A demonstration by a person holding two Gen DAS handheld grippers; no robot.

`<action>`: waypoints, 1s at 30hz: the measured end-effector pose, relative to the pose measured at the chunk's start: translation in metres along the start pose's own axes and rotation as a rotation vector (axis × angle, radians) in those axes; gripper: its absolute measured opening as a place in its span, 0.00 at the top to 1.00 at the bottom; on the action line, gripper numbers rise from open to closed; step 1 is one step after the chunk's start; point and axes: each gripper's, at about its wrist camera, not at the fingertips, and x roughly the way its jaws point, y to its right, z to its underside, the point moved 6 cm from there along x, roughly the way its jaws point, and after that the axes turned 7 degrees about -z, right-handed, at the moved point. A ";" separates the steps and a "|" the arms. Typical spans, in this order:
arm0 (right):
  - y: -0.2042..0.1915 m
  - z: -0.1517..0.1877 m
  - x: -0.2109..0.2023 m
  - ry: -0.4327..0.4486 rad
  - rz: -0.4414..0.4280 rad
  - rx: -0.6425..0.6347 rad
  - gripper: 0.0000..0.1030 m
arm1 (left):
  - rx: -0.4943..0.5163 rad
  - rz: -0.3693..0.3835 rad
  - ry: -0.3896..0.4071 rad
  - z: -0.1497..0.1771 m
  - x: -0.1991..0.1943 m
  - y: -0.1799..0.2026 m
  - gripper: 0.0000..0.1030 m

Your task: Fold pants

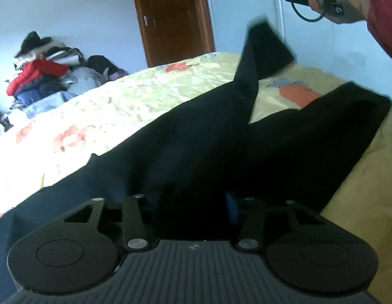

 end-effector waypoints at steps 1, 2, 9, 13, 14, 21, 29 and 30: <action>-0.001 -0.003 -0.003 0.005 0.001 -0.005 0.96 | -0.014 0.014 0.005 0.000 0.000 -0.001 0.59; -0.002 -0.004 -0.003 0.007 0.007 -0.006 0.96 | -0.029 0.026 0.008 0.000 0.001 -0.003 0.60; 0.050 0.018 -0.001 -0.144 0.102 0.089 0.92 | -0.093 0.041 -0.006 0.000 0.001 -0.008 0.55; 0.101 0.046 0.009 -0.186 0.168 0.238 0.92 | -0.073 -0.004 -0.004 0.003 0.000 -0.010 0.43; 0.110 0.051 0.013 -0.189 0.185 0.258 0.91 | -0.071 -0.008 -0.006 0.004 0.000 -0.011 0.43; 0.145 0.064 0.039 -0.162 0.298 0.280 0.42 | -0.066 -0.005 -0.015 0.007 0.003 -0.012 0.49; 0.125 0.054 0.027 -0.064 0.314 0.150 0.30 | -0.042 -0.010 -0.004 0.007 0.003 -0.007 0.43; 0.128 0.054 0.029 -0.078 0.319 0.151 0.30 | -0.041 -0.009 -0.004 0.006 0.003 -0.007 0.43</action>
